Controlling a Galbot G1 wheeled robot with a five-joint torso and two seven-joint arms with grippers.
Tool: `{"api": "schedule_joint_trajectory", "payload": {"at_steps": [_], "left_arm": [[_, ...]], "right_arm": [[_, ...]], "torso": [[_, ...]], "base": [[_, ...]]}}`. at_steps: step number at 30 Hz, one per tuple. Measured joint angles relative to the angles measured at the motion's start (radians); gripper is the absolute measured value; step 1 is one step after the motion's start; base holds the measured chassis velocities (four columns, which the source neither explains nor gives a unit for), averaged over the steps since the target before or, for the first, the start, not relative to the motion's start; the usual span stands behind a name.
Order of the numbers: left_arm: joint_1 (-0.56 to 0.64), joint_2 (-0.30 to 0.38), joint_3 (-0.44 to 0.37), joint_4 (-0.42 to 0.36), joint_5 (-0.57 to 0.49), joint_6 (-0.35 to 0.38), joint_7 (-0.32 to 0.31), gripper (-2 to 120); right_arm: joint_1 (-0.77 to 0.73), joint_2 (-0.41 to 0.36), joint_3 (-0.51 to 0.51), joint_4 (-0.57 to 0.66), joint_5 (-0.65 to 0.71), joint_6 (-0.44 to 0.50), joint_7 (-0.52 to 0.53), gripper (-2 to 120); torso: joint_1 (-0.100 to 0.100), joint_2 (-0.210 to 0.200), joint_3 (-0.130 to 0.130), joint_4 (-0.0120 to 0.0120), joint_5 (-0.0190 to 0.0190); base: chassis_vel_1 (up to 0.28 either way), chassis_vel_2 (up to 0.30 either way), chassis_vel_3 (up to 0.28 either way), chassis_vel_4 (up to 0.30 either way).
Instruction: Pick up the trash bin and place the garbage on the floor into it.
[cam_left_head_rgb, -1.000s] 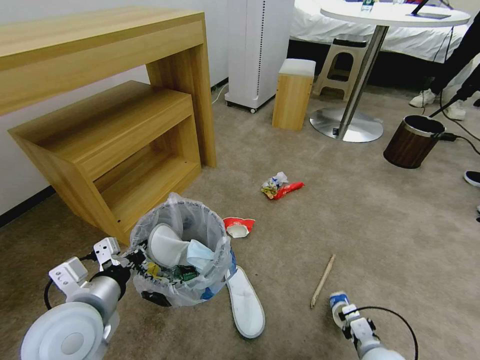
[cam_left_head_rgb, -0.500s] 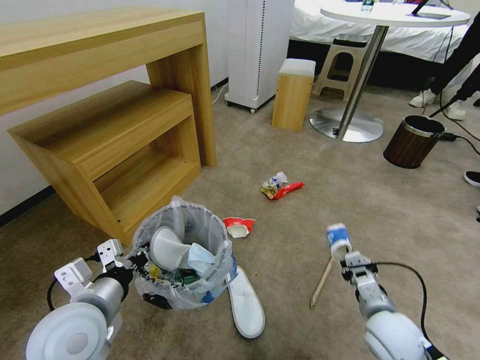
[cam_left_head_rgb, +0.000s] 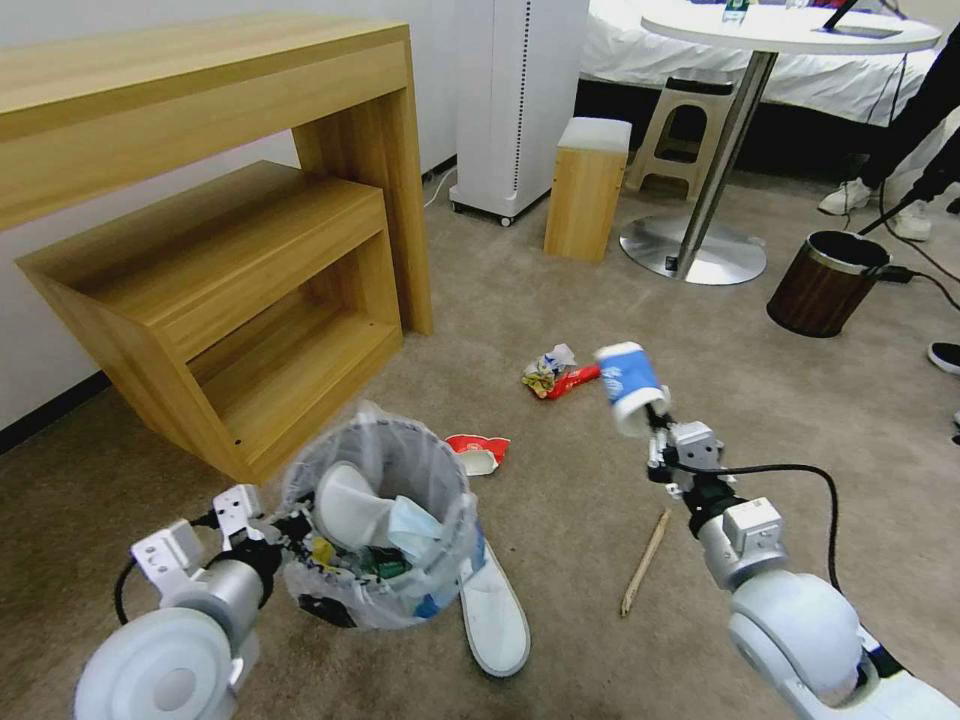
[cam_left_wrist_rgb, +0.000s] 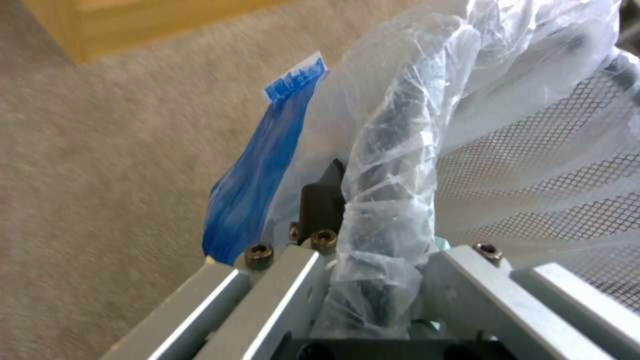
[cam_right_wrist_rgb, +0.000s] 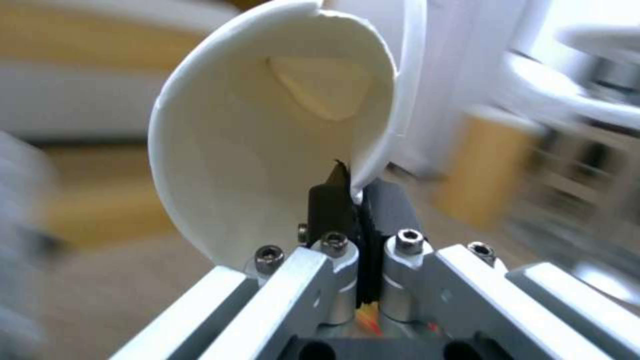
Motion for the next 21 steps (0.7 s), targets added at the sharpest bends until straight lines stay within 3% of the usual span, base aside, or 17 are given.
{"api": "schedule_joint_trajectory", "payload": {"at_steps": [1,4,7,8,10,11,13,16,21], "left_arm": [[0.003,0.002,0.018,-0.006,-0.009,0.005,-0.001,1],[0.004,0.005,0.044,-0.016,-0.041,0.018,-0.009,1],[0.003,0.006,0.052,-0.018,-0.049,0.021,-0.011,1],[-0.001,0.008,0.062,-0.018,-0.055,0.023,-0.012,1],[-0.003,0.008,0.069,-0.017,-0.057,0.024,-0.012,1],[-0.008,0.008,0.081,-0.013,-0.058,0.025,-0.011,1],[-0.009,0.008,0.082,-0.012,-0.058,0.025,-0.011,1],[-0.019,0.004,0.108,0.002,-0.057,0.027,-0.010,1],[-0.027,-0.003,0.123,0.011,-0.053,0.029,-0.004,1]], "right_arm": [[0.018,0.006,-0.018,-0.029,0.046,0.094,-0.115,0],[0.053,0.015,-0.051,-0.067,0.129,0.190,-0.300,0],[0.066,0.016,-0.060,-0.078,0.151,0.210,-0.353,0],[0.085,0.016,-0.070,-0.095,0.179,0.236,-0.440,0],[0.094,0.015,-0.074,-0.103,0.192,0.247,-0.488,0],[0.111,0.010,-0.081,-0.117,0.218,0.264,-0.586,0],[0.114,0.009,-0.082,-0.120,0.222,0.267,-0.603,0],[0.151,-0.002,-0.095,-0.148,0.279,0.281,-0.754,0],[0.184,-0.003,-0.110,-0.180,0.326,0.281,-0.851,0]], "torso": [[0.000,0.000,0.000,0.0000,0.0001],[0.000,0.000,0.000,0.0000,0.0002],[0.000,0.000,0.000,0.0000,0.0002],[0.000,0.000,0.000,0.0000,0.0001],[0.000,0.000,0.000,0.0000,0.0001],[0.000,0.000,0.000,0.0000,0.0001],[0.000,0.000,0.000,0.0000,0.0001],[0.000,0.000,0.000,0.0000,0.0000],[0.000,0.000,0.000,0.0000,0.0000]], "base": [[0.000,0.000,0.000,0.000],[0.000,0.000,0.000,0.000],[0.000,0.000,0.000,0.000],[0.000,0.000,0.000,0.000],[0.000,0.000,0.000,0.000],[0.000,0.000,0.000,0.000],[0.000,0.000,0.000,0.000],[0.000,0.000,0.000,0.000],[0.000,0.000,0.000,0.000]]}}
